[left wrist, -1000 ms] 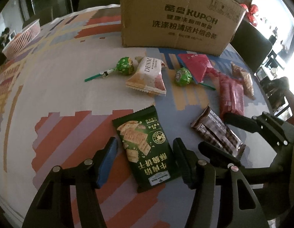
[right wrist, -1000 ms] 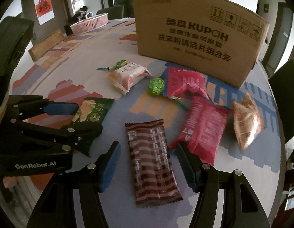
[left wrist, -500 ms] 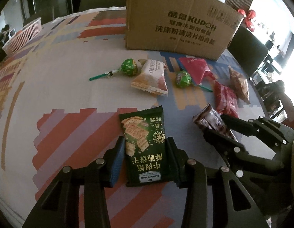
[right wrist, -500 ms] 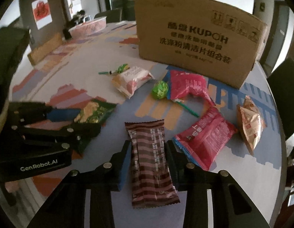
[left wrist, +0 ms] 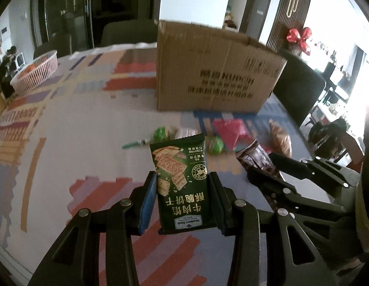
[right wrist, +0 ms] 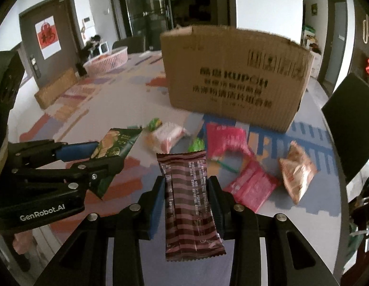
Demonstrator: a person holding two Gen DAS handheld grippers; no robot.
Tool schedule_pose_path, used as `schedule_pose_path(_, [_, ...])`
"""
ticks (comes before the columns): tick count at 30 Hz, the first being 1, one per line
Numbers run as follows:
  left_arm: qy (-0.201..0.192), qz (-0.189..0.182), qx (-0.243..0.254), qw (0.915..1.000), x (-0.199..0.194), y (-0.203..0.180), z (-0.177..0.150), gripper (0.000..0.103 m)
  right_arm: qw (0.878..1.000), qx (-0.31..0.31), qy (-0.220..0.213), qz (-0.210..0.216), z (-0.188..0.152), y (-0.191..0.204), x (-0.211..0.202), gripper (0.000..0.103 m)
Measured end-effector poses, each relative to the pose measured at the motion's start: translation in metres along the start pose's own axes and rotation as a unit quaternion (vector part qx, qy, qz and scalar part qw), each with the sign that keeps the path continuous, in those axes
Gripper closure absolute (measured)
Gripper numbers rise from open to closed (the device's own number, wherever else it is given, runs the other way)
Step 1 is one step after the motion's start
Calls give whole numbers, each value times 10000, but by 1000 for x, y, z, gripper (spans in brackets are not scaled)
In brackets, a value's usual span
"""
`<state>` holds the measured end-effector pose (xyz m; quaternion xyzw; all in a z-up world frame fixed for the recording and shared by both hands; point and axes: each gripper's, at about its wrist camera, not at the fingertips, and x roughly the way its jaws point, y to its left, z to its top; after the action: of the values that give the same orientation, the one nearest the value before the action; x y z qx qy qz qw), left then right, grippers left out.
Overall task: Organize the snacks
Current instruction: 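Carry both packets over the box and open both grippers to drop them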
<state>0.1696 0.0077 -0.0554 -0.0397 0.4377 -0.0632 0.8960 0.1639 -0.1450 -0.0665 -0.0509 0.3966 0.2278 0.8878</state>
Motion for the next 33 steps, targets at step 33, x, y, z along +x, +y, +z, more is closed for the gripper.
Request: schedule_pose_path(33, [-1159, -118, 416, 9923, -10, -14, 148, 61, 9809, 484, -1823, -483, 137, -44, -55, 66])
